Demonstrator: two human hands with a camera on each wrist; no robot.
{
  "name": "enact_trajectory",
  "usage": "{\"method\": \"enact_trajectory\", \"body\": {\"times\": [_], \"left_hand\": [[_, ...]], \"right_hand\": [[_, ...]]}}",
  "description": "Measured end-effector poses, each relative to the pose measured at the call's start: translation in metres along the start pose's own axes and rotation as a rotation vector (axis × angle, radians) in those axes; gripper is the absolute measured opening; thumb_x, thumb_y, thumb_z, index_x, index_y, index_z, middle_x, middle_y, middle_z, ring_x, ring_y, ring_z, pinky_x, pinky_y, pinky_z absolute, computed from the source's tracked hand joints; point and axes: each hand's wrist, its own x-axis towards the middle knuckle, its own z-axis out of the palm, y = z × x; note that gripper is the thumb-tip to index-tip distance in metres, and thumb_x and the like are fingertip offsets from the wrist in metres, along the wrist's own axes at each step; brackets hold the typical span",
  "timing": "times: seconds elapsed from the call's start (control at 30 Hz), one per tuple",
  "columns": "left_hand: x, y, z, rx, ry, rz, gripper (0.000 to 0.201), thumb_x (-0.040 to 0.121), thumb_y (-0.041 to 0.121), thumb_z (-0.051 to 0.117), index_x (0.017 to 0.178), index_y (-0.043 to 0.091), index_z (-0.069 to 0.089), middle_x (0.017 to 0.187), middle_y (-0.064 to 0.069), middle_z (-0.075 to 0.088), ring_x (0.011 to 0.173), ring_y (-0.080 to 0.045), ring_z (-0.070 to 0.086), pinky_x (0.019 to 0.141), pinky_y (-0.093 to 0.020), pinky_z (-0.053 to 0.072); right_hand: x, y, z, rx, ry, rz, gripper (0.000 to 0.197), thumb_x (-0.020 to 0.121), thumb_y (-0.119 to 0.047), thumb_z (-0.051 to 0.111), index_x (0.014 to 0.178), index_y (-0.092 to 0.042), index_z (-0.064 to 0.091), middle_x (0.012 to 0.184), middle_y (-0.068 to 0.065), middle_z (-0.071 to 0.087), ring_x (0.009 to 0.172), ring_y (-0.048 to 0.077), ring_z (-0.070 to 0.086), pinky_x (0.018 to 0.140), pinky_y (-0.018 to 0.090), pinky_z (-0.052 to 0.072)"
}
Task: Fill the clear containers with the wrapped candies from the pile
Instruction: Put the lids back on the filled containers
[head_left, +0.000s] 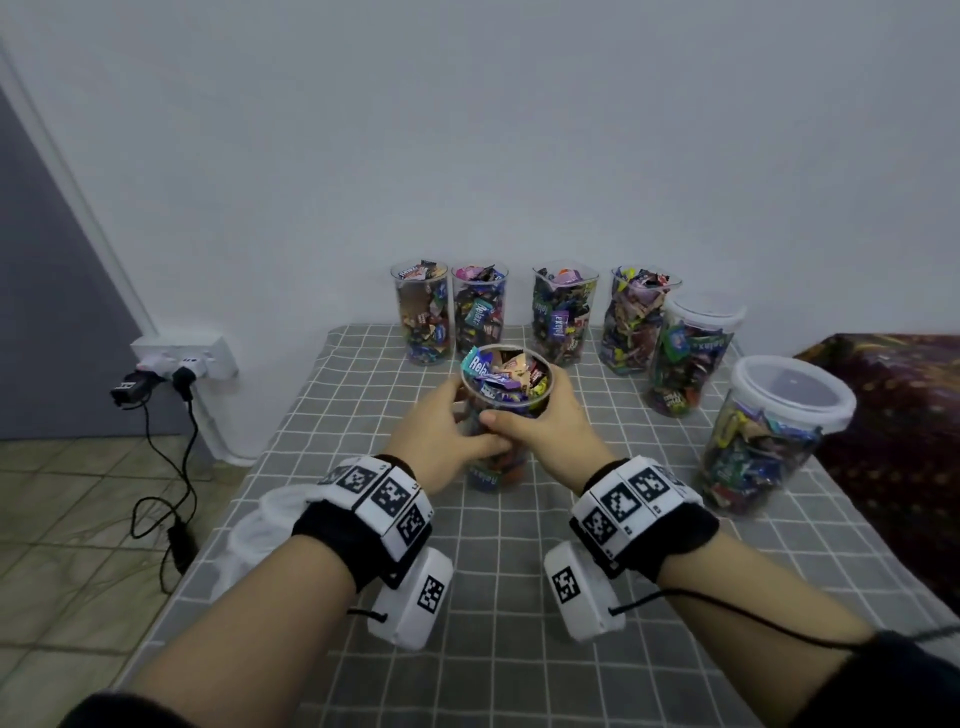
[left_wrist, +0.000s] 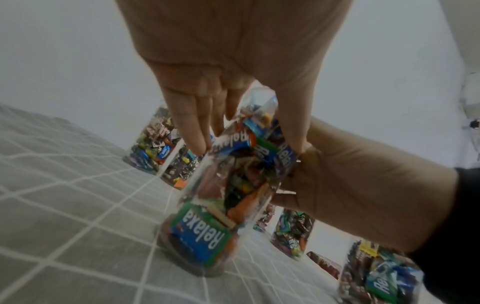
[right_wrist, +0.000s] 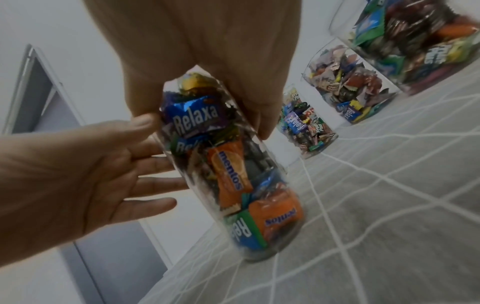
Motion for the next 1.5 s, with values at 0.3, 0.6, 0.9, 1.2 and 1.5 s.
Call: {"method": "enact_trajectory", "body": {"times": [0.3,0.6,0.9,1.2,1.5], "left_hand": [[-0.017,-0.013,-0.072,0.501,-0.158,-0.216,0.091,0.075,0.045,0.072,0.148,0.02,0.023,0.148,-0.004,0.038,0.132,-0.022,0.041,0.108,-0.034,0.034],[-0.026,-0.057,-0.102,0.83,-0.389,-0.578,0.088,0.081,0.056,0.06,0.148,0.013,0.022,0.153,-0.004,0.028,0.139,-0.022,0.029,0.112,-0.031,0.024],[-0.024,-0.056,-0.098,0.959,-0.38,-0.583,0.098,0.059,0.072,0.063,0.136,0.013,0.045,0.138,-0.006,0.049,0.118,-0.023,0.048,0.098,-0.03,0.038],[-0.031,0.043,-0.088,0.771,-0.052,-0.144,0.09,0.073,0.071,0.058,0.144,0.022,0.033,0.143,-0.004,0.045,0.125,-0.022,0.047,0.099,-0.031,0.036],[-0.031,0.093,-0.033,0.8,-0.081,0.08,0.084,0.075,0.066,0.057,0.144,0.026,0.032,0.136,-0.001,0.051,0.119,-0.022,0.05,0.09,-0.03,0.039]], "right_hand": [[-0.019,-0.006,-0.003,-0.192,-0.049,0.013,0.066,0.066,-0.029,0.084,0.114,-0.027,0.039,0.112,-0.01,0.055,0.108,0.01,0.054,0.091,0.027,0.044],[-0.04,-0.015,-0.005,-0.268,-0.093,0.022,0.063,0.066,-0.035,0.083,0.112,-0.026,0.041,0.111,-0.01,0.057,0.107,0.011,0.054,0.089,0.027,0.044],[-0.054,-0.02,-0.006,-0.299,-0.129,0.034,0.066,0.066,-0.035,0.084,0.116,-0.027,0.041,0.116,-0.009,0.057,0.109,0.01,0.054,0.095,0.03,0.045],[-0.059,-0.018,-0.003,-0.292,-0.113,0.023,0.064,0.067,-0.035,0.083,0.115,-0.03,0.041,0.118,-0.009,0.058,0.109,0.01,0.054,0.096,0.032,0.046],[-0.062,-0.013,-0.002,-0.249,-0.099,0.013,0.065,0.069,-0.036,0.081,0.121,-0.028,0.043,0.115,-0.008,0.06,0.106,0.01,0.057,0.088,0.029,0.047]]}}
